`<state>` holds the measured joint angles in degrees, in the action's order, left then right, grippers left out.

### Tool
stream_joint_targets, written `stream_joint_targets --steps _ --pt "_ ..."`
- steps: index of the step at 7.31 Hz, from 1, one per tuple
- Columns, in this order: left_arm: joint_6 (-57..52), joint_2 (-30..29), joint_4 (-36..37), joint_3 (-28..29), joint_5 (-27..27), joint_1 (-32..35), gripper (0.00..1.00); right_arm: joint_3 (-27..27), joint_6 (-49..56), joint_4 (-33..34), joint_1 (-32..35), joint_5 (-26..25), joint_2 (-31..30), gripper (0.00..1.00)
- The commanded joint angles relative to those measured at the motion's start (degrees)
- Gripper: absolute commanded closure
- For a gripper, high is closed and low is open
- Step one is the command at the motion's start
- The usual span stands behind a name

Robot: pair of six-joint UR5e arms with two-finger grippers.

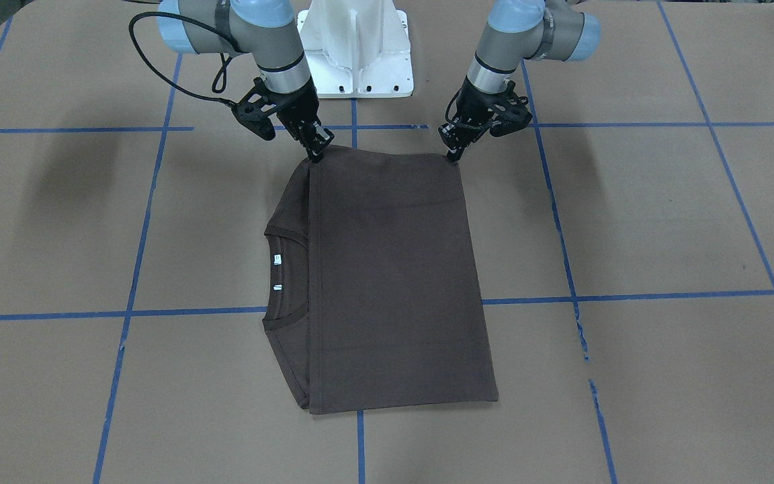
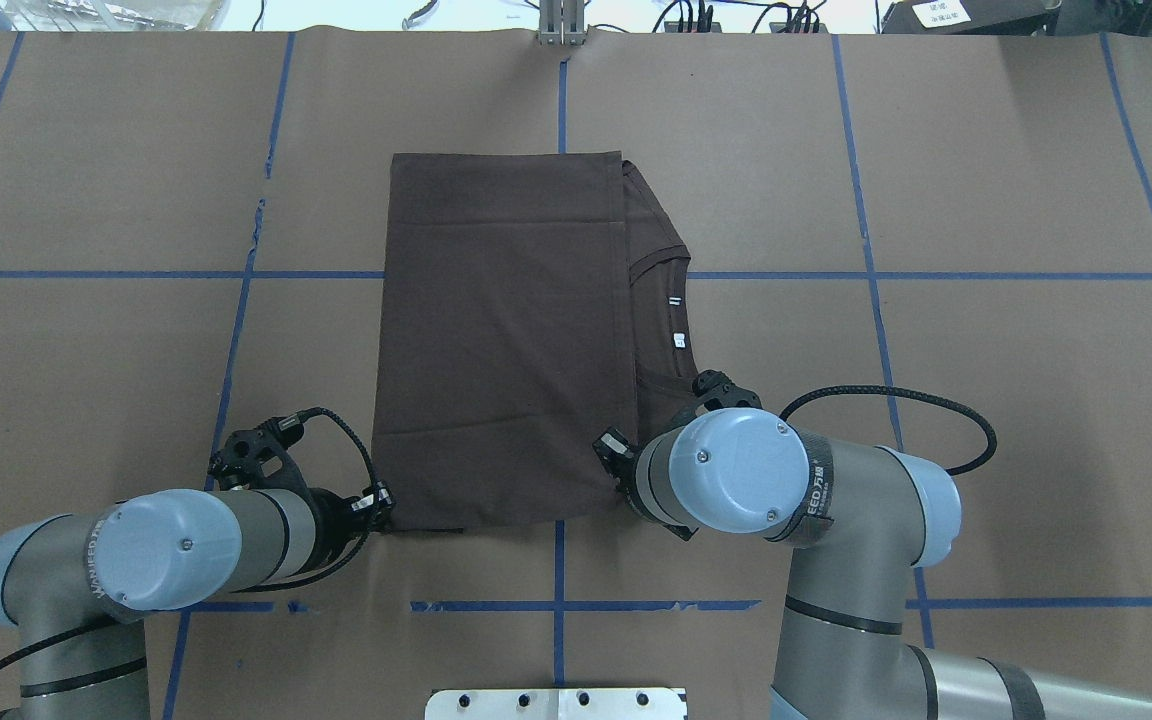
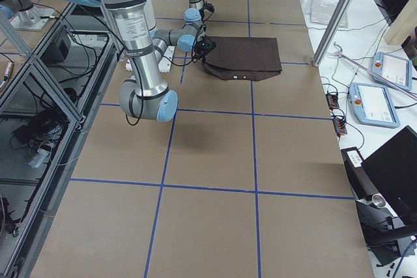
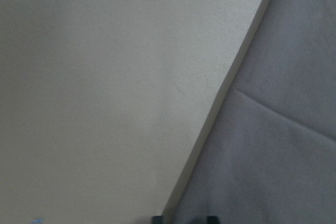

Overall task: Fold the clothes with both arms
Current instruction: 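Grasp the near edge of the folded shirt with both grippers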

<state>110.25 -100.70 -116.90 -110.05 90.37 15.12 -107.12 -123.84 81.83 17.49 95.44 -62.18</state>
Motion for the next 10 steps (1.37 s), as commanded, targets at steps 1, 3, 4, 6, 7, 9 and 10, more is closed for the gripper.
stream_joint_targets --steps 1,3,4,6,7,9,10 --pt "0.05 -0.03 0.09 -0.51 0.16 0.09 1.00 -0.02 0.00 0.00 0.00 0.01 0.04 1.00" --pt "0.05 -0.03 5.16 -7.06 0.25 0.09 1.00 -2.63 -0.09 0.78 -0.61 -0.07 -1.61 1.00" --pt "0.31 0.06 8.15 -11.81 0.42 -0.09 1.00 -8.75 -0.52 4.45 -2.62 -0.25 -4.33 1.00" --pt "5.20 -0.73 13.95 -19.82 2.17 -3.15 1.00 -14.59 -0.88 9.65 -6.58 -0.51 -5.84 1.00" --pt "5.23 -2.21 15.46 -21.16 2.27 -3.17 1.00 -14.79 -0.88 9.76 -6.42 -0.51 -5.94 1.00" --pt "0.35 -6.16 17.31 -17.77 3.49 1.89 1.00 -13.48 0.26 9.93 0.31 0.27 -5.06 1.00" --pt "-2.73 -8.79 17.58 -14.87 3.59 5.59 1.00 -10.77 2.87 9.93 4.09 0.63 -2.54 1.00"
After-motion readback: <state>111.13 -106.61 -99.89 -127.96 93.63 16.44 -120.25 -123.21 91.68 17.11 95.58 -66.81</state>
